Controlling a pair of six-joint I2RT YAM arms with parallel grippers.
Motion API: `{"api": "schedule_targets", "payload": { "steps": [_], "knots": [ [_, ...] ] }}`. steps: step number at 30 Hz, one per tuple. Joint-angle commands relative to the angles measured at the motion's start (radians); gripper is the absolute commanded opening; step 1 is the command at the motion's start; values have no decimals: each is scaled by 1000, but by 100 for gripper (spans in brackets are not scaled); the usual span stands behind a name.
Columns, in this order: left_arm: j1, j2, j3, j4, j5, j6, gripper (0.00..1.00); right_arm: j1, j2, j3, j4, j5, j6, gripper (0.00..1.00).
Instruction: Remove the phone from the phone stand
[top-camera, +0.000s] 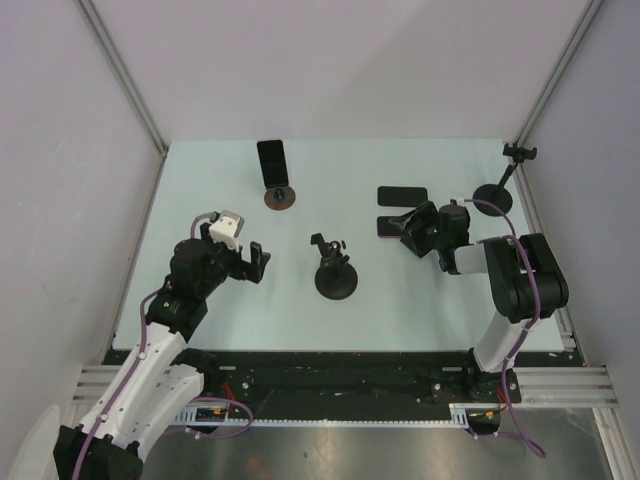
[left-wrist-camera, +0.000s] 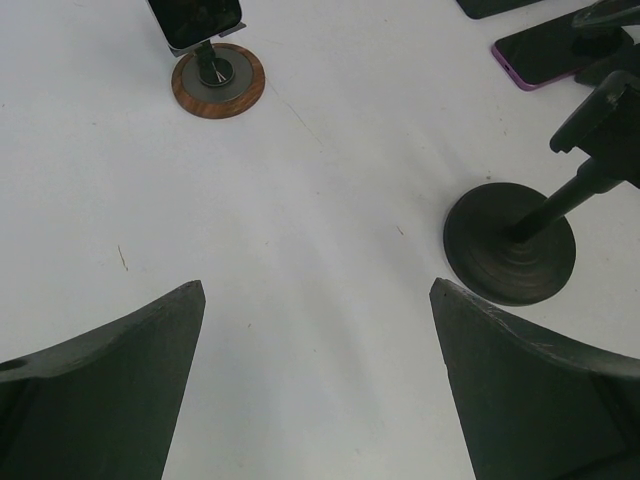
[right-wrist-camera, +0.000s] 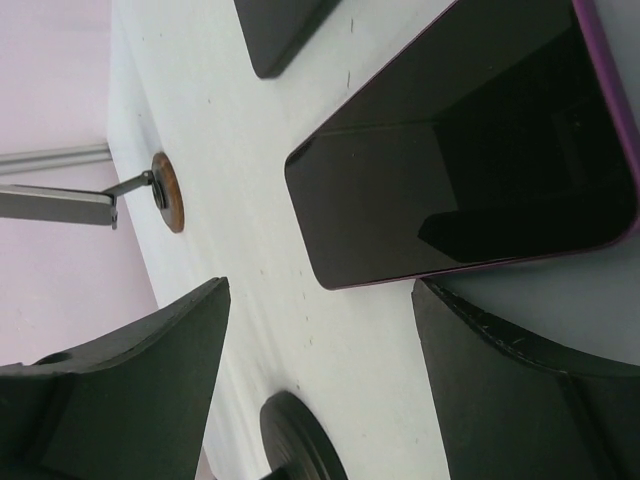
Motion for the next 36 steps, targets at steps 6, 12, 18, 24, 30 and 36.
{"api": "schedule_targets", "payload": {
  "steps": [6,12,18,24,30,36],
  "knots": [
    [-8,-15,-1,34,-15,36,100,-29,92,72,16,53,13,79],
    [-8,-13,-1,34,-18,35,100,-16,102,72,25,54,28,80],
    [-8,-12,0,34,-18,35,100,40,92,72,17,70,36,79],
    [-8,-12,-1,35,-19,35,100,100,98,72,39,97,86,80],
    [-10,-18,-1,35,-21,36,100,126,113,81,83,140,115,80],
    [-10,-23,-3,32,-19,39,100,126,145,118,94,168,115,80]
  ]
}}
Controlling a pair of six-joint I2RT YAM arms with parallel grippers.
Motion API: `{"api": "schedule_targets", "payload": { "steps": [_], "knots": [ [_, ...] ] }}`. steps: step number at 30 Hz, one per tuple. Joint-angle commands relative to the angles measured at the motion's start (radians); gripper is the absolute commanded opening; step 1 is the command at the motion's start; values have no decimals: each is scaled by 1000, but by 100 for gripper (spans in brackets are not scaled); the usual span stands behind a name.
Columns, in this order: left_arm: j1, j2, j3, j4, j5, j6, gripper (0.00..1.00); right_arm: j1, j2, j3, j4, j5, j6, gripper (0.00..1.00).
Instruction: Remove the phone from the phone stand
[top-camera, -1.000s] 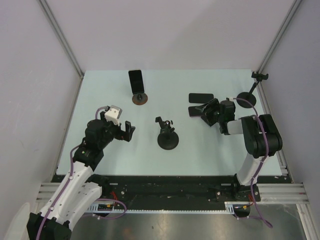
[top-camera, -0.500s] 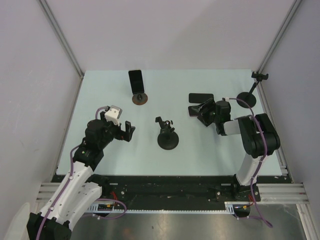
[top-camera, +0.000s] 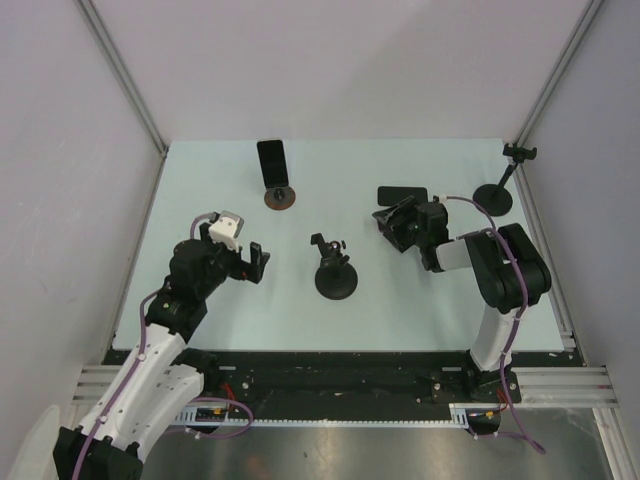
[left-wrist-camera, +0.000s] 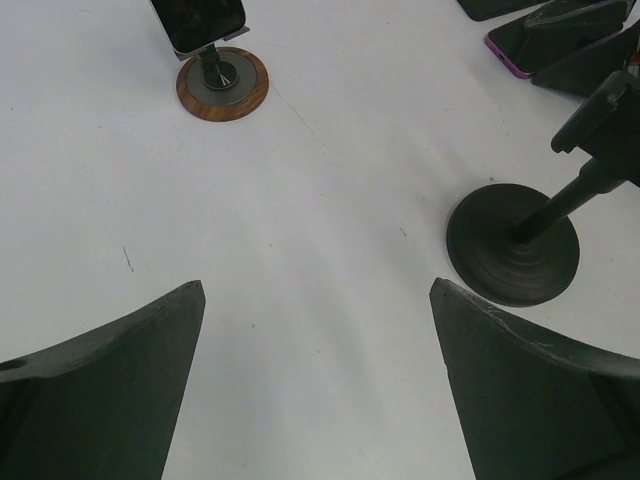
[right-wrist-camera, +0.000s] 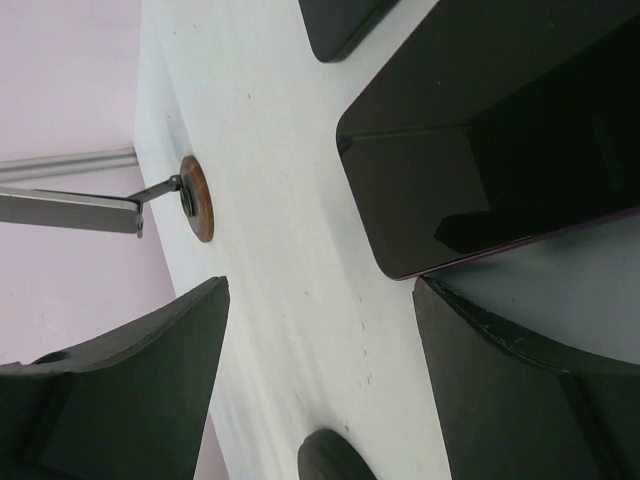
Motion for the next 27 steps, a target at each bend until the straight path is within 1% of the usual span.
{"api": "schedule_targets", "payload": {
  "steps": [1,9,11,14,15,18,22,24,27],
  "knots": [
    [-7,-17,-1,32,-13,31,100,-1,48,43,6,63,9,80],
    [-7,-23,-1,32,-15,33,100,-5,69,74,0,63,-9,80],
    [-6,-23,-1,32,-16,33,100,-11,60,74,-11,39,-12,80],
    [-7,-25,-1,34,-18,31,100,-21,17,75,-81,25,-43,80],
    [-7,-23,-1,34,-18,34,100,-30,0,74,-147,23,-70,81],
    [-7,-23,-1,34,-19,33,100,-50,-52,61,-256,27,-119,82],
    [-7,-20,-1,34,-16,33,100,-109,-122,20,-301,31,-191,83],
    [-7,-19,-1,35,-13,33,100,-131,-132,15,-322,27,-208,83],
    [-7,-17,-1,34,-13,33,100,-174,-120,15,-310,5,-225,83]
  ]
}}
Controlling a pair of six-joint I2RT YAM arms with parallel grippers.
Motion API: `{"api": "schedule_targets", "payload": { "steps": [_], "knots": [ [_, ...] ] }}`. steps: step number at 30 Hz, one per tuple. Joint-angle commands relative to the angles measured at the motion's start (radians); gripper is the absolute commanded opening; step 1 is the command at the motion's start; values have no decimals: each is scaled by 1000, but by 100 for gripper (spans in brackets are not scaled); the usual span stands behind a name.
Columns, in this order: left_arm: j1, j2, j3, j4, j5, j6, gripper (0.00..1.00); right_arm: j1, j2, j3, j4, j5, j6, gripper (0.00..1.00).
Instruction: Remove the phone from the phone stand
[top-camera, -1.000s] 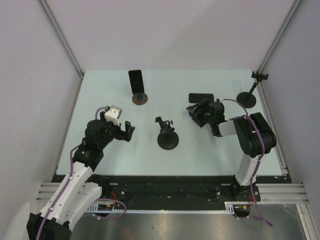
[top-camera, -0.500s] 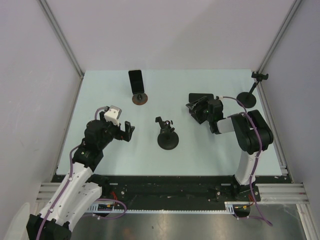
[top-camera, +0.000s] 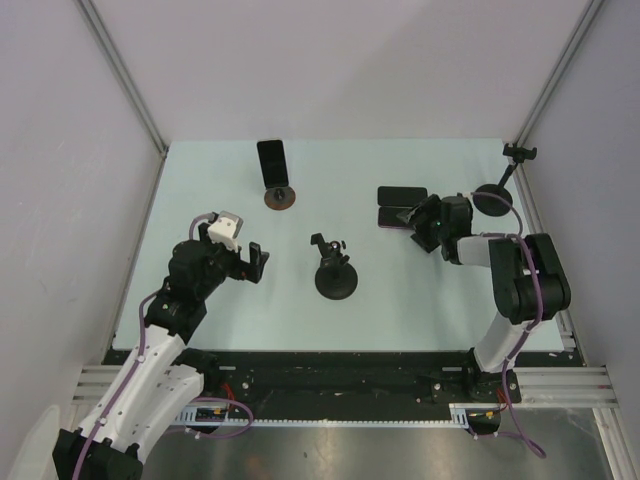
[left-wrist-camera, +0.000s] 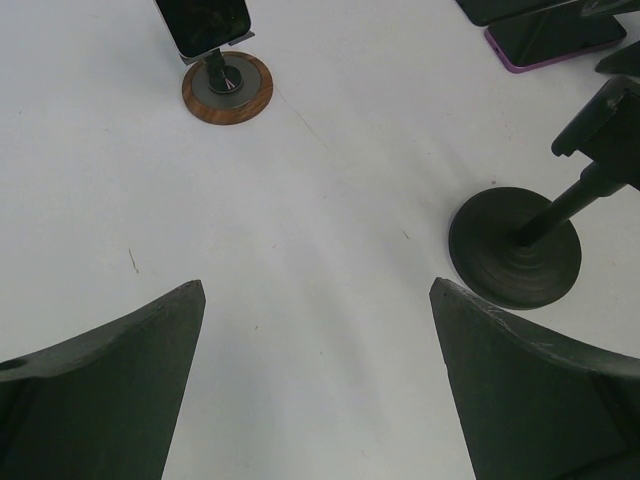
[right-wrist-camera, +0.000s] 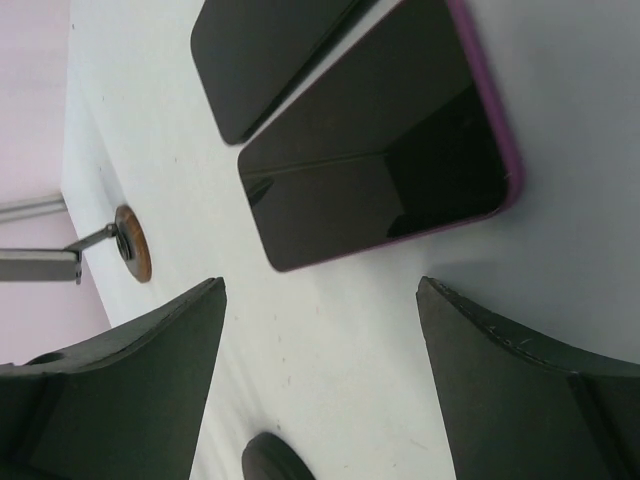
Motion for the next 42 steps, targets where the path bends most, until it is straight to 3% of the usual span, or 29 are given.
{"api": "schedule_targets", "payload": {
  "steps": [1,12,21,28,34,42],
  "knots": [
    [-6,-5,-1,34,-3,31,100,-49,-10,-10,-33,-4,-69,83],
    [-6,-5,0,32,-2,29,100,-81,93,7,143,-61,-29,83],
    [-6,-5,-1,34,-3,31,100,-84,84,21,128,-61,-64,83],
    [-6,-4,0,34,-3,29,100,-63,-77,22,-18,-161,-217,86],
    [-6,6,2,34,4,21,100,-5,-338,56,-229,-225,-412,86],
    [-9,19,5,34,7,17,100,233,-522,223,-555,-72,-639,86]
  ]
}}
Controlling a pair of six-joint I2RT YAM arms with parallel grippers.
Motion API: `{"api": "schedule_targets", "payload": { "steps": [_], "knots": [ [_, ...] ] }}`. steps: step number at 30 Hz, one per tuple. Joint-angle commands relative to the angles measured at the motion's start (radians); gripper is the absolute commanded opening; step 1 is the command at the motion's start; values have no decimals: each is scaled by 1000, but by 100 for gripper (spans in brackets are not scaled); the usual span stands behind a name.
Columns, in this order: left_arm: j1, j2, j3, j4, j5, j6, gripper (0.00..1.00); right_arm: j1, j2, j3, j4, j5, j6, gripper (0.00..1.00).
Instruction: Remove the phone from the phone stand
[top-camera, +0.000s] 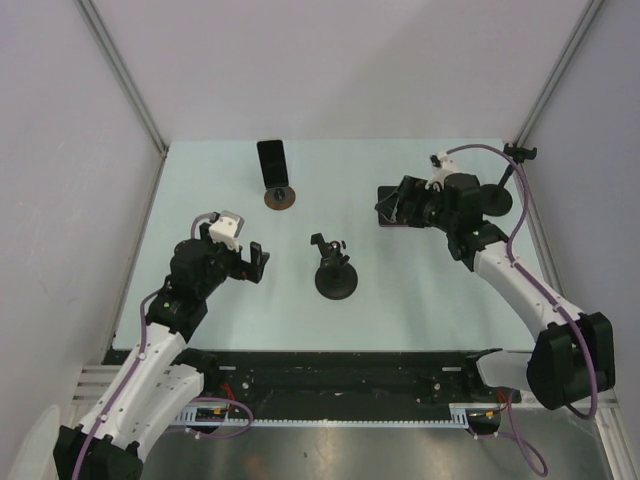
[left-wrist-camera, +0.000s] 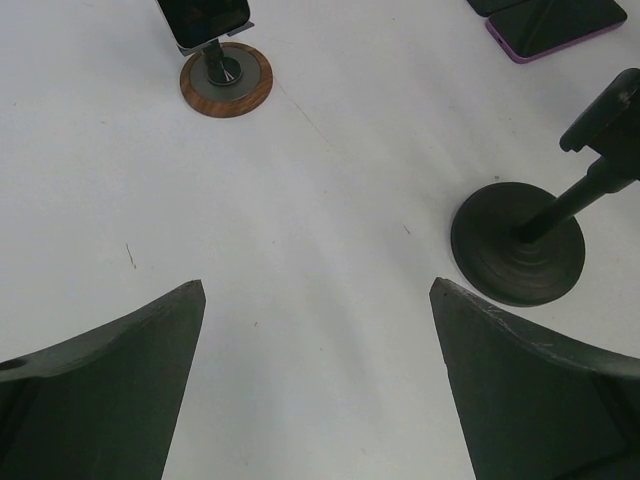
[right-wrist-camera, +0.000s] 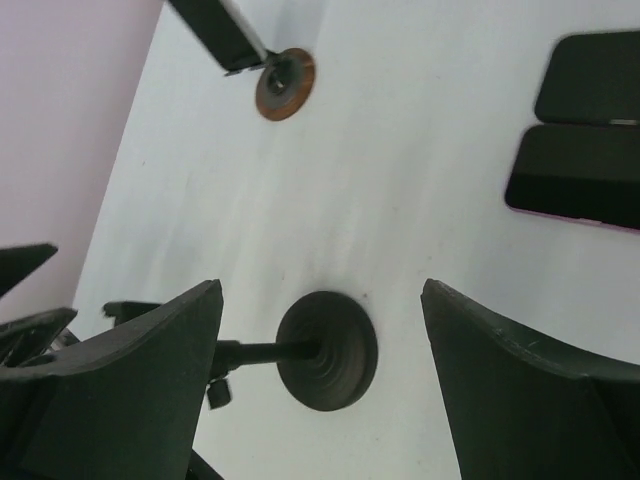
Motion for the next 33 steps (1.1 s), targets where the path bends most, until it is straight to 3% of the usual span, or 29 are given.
{"api": "schedule_targets", "payload": {
  "steps": [1,13,18,23,33],
  "knots": [
    [-11,4,5,34,7,19,100,133,-54,117,-239,103,-174,86],
    [-31,-3,3,34,2,18,100,498,182,580,-655,389,-266,80],
    [-32,-11,2,34,2,19,100,621,327,725,-761,484,-309,68],
    [-34,-20,0,32,-1,22,100,678,426,827,-853,542,-309,57],
    [-42,-28,-1,34,-5,28,100,709,507,823,-850,567,-335,50]
  ]
}}
